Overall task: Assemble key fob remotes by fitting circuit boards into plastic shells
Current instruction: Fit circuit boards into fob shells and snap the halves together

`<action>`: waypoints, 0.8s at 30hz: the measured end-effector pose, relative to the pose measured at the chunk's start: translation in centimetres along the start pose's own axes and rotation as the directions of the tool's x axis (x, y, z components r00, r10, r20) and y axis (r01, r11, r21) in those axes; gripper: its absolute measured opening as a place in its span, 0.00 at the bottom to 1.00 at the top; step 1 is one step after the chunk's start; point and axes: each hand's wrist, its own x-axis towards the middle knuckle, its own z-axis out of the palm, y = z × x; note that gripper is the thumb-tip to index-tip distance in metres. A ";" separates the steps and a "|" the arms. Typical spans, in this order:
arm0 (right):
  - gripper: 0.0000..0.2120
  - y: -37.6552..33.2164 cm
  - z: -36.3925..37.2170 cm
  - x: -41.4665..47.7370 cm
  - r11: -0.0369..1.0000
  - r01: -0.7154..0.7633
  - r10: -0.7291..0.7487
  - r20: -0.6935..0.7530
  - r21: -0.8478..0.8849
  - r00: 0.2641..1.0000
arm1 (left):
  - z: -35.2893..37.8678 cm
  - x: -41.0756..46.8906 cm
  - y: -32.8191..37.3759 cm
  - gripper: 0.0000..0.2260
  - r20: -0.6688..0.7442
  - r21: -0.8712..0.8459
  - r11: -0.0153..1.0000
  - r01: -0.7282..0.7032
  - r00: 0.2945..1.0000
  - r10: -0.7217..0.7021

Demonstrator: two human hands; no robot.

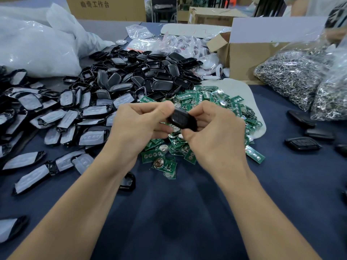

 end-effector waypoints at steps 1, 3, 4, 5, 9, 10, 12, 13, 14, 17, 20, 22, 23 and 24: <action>0.14 0.0 0.1 -0.1 0.999 0.014 -0.014 -0.002 -0.039 1.000 | 0.2 0.0 -0.1 0.08 -0.065 0.034 0.999 0.003 0.998 -0.001; 0.15 -0.1 0.3 -0.3 0.993 0.056 -0.058 -0.011 -0.107 0.998 | 0.5 0.1 -0.3 0.08 -0.120 0.085 0.996 0.013 0.993 -0.003; 0.15 -0.1 0.4 -0.4 0.987 0.084 -0.087 -0.018 -0.136 0.996 | 0.6 0.1 -0.3 0.07 -0.128 0.100 0.995 0.016 0.992 -0.003; 0.15 -0.2 0.5 -0.5 0.982 0.108 -0.113 -0.022 -0.157 0.993 | 0.6 0.1 -0.3 0.06 -0.132 0.108 0.994 0.016 0.991 -0.002; 0.13 -0.5 0.5 -0.7 0.978 0.134 -0.138 -0.015 -0.160 0.990 | 0.4 0.3 -0.3 0.08 -0.147 0.091 0.996 0.012 0.989 0.002; 0.13 -0.5 0.5 -0.7 0.978 0.134 -0.138 -0.016 -0.159 0.990 | 0.5 0.3 -0.3 0.09 -0.150 0.082 0.997 0.009 0.989 0.003; 0.13 -0.5 0.5 -0.7 0.977 0.137 -0.142 -0.018 -0.165 0.990 | 0.6 0.3 -0.4 0.11 -0.162 0.071 0.997 -0.002 0.987 0.013; 0.13 -0.5 0.5 -0.7 0.976 0.141 -0.146 -0.018 -0.167 0.989 | 0.7 0.3 -0.4 0.12 -0.165 0.071 0.997 -0.009 0.986 0.020; 0.14 -0.6 0.5 -0.8 0.975 0.145 -0.150 -0.018 -0.170 0.988 | 0.7 0.3 -0.5 0.13 -0.166 0.071 0.997 -0.015 0.986 0.027; 0.14 -0.8 0.6 -0.8 0.971 0.146 -0.152 -0.020 -0.189 0.988 | 0.5 0.4 -0.6 0.14 -0.164 0.080 0.996 -0.039 0.985 0.051; 0.13 -0.7 0.2 -0.3 0.994 0.073 -0.075 -0.018 -0.083 0.997 | 0.1 0.4 -0.7 0.13 -0.152 0.139 0.988 -0.071 0.984 0.092; 0.11 -0.6 -0.1 0.0 0.999 0.038 -0.039 -0.020 -0.016 0.999 | 0.0 0.4 -0.7 0.11 -0.132 0.147 0.986 -0.081 0.986 0.100; 0.11 -0.4 -0.2 0.1 0.999 0.019 -0.018 -0.024 0.028 1.000 | 0.0 0.4 -0.6 0.10 -0.119 0.144 0.986 -0.084 0.988 0.102; 0.10 -0.3 -0.2 0.2 0.996 -0.005 0.007 -0.025 0.086 1.000 | -0.1 0.4 -0.6 0.09 -0.107 0.137 0.986 -0.092 0.988 0.107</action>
